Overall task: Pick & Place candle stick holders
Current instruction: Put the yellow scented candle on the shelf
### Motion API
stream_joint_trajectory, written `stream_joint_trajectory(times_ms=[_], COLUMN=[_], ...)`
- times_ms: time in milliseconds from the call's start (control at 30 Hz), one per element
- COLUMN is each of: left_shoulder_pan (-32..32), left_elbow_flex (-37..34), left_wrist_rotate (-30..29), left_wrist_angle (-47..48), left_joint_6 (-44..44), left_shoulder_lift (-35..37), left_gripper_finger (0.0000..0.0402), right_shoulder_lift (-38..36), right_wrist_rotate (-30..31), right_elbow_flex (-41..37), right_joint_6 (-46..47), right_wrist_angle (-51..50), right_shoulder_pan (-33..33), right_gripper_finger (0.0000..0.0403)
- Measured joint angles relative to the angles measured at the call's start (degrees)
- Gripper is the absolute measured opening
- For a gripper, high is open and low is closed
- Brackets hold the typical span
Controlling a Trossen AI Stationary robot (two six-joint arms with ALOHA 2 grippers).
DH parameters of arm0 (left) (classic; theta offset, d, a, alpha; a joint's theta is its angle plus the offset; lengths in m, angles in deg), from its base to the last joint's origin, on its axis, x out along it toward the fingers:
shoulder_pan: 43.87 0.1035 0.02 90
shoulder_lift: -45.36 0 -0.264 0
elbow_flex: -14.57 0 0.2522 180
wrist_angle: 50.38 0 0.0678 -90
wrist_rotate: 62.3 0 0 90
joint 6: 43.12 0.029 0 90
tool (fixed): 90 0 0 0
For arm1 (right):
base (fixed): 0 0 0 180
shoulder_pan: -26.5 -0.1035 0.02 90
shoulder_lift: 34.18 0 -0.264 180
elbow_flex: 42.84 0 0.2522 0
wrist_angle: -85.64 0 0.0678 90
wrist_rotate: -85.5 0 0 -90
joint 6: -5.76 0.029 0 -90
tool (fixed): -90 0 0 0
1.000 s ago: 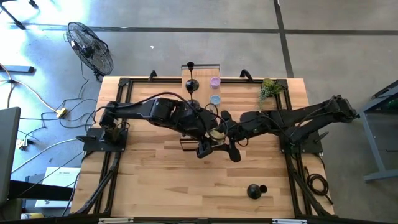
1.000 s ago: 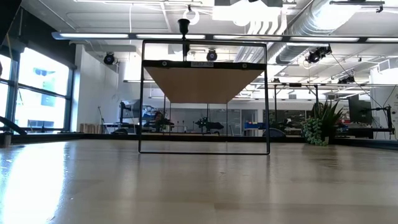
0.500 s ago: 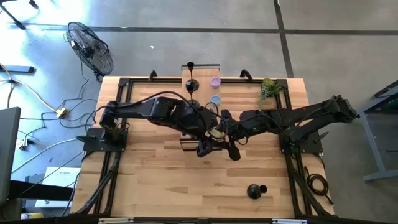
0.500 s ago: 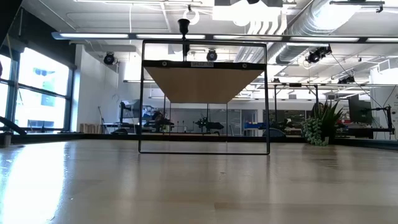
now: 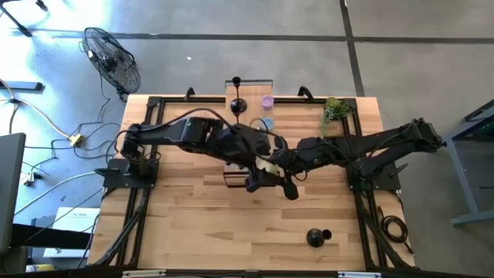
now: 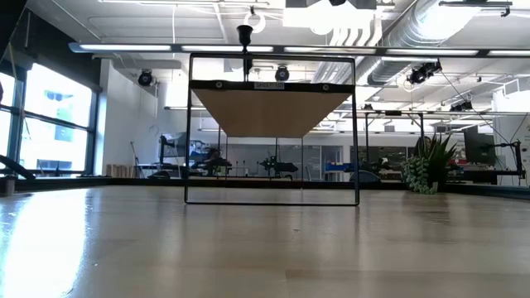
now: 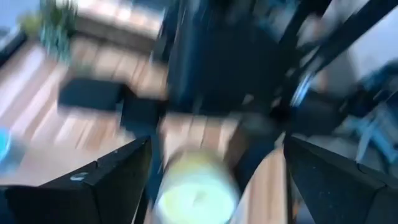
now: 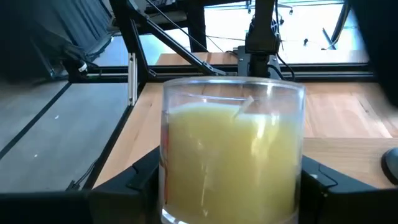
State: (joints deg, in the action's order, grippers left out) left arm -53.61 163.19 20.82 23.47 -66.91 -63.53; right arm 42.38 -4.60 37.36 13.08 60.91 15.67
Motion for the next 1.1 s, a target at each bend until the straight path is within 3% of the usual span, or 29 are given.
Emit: stream_joint_trajectory(times_ms=[167, 333, 700, 933, 1100], left_shoulder_pan=[0.0, -0.02, -0.02, -0.62, -3.43], left_elbow_flex=[0.19, 0.17, 0.13, 0.11, 0.06], left_wrist_rotate=[-0.15, -1.6, -5.28, -8.15, -12.27], left_wrist_angle=[-5.14, -6.3, -1.37, 4.47, 6.51], left_joint_6=[0.0, 0.04, 2.86, 1.6, 3.3], left_shoulder_lift=[2.66, 6.01, 11.01, 12.52, 12.94], left_gripper_finger=[0.0359, 0.036, 0.036, 0.036, 0.036], right_shoulder_lift=[-2.39, -9.66, -31.8, -40.23, -42.48], right_wrist_rotate=[1.13, 5.92, 25.38, 33.52, 35.7], right_elbow_flex=[-0.09, -0.09, -1.2, -10.88, -24.61], right_joint_6=[0.23, 0.37, 3.45, 11.06, 10.95], right_wrist_angle=[-1.81, -7.75, -20.18, -22.17, -7.68], right_shoulder_pan=[-0.04, -0.27, -8.56, -16.71, -18.9], right_gripper_finger=[0.0211, 0.0211, 0.0211, 0.0211, 0.0211])
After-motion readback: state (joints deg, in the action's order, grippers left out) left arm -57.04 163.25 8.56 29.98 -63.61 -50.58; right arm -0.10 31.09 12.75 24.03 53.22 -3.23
